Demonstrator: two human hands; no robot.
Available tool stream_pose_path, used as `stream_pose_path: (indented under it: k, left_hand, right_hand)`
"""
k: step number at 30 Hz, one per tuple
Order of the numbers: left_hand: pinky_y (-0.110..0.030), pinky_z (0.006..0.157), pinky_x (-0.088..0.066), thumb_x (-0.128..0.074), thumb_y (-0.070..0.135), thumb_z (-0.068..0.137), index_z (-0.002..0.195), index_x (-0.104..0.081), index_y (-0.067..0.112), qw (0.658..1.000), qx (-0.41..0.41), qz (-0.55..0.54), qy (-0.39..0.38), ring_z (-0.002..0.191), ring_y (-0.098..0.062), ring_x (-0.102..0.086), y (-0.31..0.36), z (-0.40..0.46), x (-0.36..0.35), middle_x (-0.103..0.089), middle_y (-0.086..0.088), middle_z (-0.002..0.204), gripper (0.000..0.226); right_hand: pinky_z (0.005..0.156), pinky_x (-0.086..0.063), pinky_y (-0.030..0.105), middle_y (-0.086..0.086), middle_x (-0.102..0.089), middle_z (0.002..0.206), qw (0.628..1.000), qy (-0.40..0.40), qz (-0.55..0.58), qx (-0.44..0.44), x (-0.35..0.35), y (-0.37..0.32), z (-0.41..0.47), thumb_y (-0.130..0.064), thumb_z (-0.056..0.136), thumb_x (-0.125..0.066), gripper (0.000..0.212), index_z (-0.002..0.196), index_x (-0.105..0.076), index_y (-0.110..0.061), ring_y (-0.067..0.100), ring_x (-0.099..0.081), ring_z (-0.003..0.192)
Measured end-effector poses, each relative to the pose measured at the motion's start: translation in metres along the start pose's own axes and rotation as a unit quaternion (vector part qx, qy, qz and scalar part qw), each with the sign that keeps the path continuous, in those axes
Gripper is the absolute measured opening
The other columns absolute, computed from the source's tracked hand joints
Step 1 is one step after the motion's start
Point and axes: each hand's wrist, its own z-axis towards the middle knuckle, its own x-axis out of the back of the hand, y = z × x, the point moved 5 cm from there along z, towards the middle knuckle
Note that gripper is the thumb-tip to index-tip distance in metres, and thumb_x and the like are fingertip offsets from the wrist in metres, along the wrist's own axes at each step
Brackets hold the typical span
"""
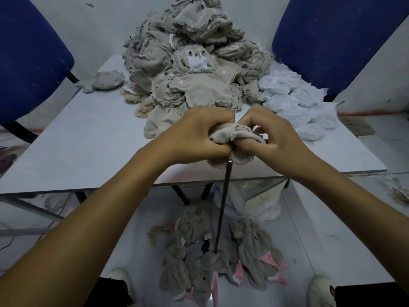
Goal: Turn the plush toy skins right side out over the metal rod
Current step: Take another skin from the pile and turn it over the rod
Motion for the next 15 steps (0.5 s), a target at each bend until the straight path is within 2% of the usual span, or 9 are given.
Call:
stream_pose_path:
  k: [3,6,8,10,13,15]
  left_hand:
    - [-0.030,0.061,-0.029,-0.069,0.007,0.069,0.070,-0.048,0.010,0.984,-0.143,0.081,0.070,0.069,-0.018,-0.035,0.019,-0.009,0.001,-0.042,0.001,0.072,0.021]
    - [-0.039,0.061,-0.031,-0.066,0.006,0.074,0.070,-0.052,0.003,0.966,-0.206,0.118,0.101,0.072,-0.022,-0.035,0.024,-0.024,-0.008,-0.040,-0.006,0.074,0.014]
    - [-0.043,0.060,-0.033,-0.069,0.006,0.071,0.069,-0.053,0.000,0.960,-0.210,0.149,0.111,0.070,-0.025,-0.038,0.023,-0.036,-0.016,-0.046,-0.014,0.071,0.017]
    - [-0.045,0.061,-0.034,-0.062,0.011,0.072,0.071,-0.053,-0.001,0.955,-0.204,0.176,0.122,0.070,-0.026,-0.041,0.023,-0.048,-0.028,-0.050,-0.016,0.073,0.015]
    - [-0.044,0.070,-0.037,-0.059,0.022,0.069,0.084,-0.052,0.004,0.945,-0.190,0.225,0.142,0.080,-0.030,-0.050,0.020,-0.064,-0.047,-0.059,-0.015,0.087,0.025]
    - [-0.043,0.075,-0.036,-0.061,0.025,0.069,0.094,-0.046,0.009,0.944,-0.170,0.243,0.147,0.091,-0.030,-0.049,0.015,-0.073,-0.058,-0.055,-0.011,0.101,0.034]
  right_hand:
    - [0.070,-0.035,0.024,-0.002,-0.050,0.090,0.993,0.023,-0.078,0.085,0.004,-0.015,-0.008,-0.015,0.077,-0.072,0.016,0.087,-0.062,-0.007,0.010,-0.046,0.080]
    - [0.069,-0.038,0.035,0.002,-0.048,0.094,0.979,0.017,-0.143,0.145,-0.007,-0.023,-0.021,-0.022,0.081,-0.071,0.021,0.088,-0.062,-0.003,0.023,-0.044,0.082]
    - [0.068,-0.040,0.043,0.009,-0.051,0.094,0.970,0.006,-0.179,0.163,-0.016,-0.021,-0.031,-0.030,0.086,-0.068,0.030,0.089,-0.064,0.000,0.028,-0.046,0.082]
    - [0.068,-0.042,0.046,0.015,-0.054,0.095,0.964,0.019,-0.202,0.169,-0.020,-0.018,-0.043,-0.033,0.087,-0.068,0.034,0.091,-0.065,0.001,0.030,-0.048,0.082]
    - [0.070,-0.042,0.040,0.011,-0.050,0.101,0.959,0.063,-0.214,0.175,-0.023,-0.013,-0.060,-0.029,0.090,-0.067,0.025,0.099,-0.058,-0.008,0.026,-0.045,0.088]
    - [0.071,-0.042,0.041,0.006,-0.044,0.105,0.955,0.082,-0.224,0.176,-0.030,-0.007,-0.068,-0.020,0.091,-0.064,0.018,0.102,-0.052,-0.012,0.026,-0.044,0.090]
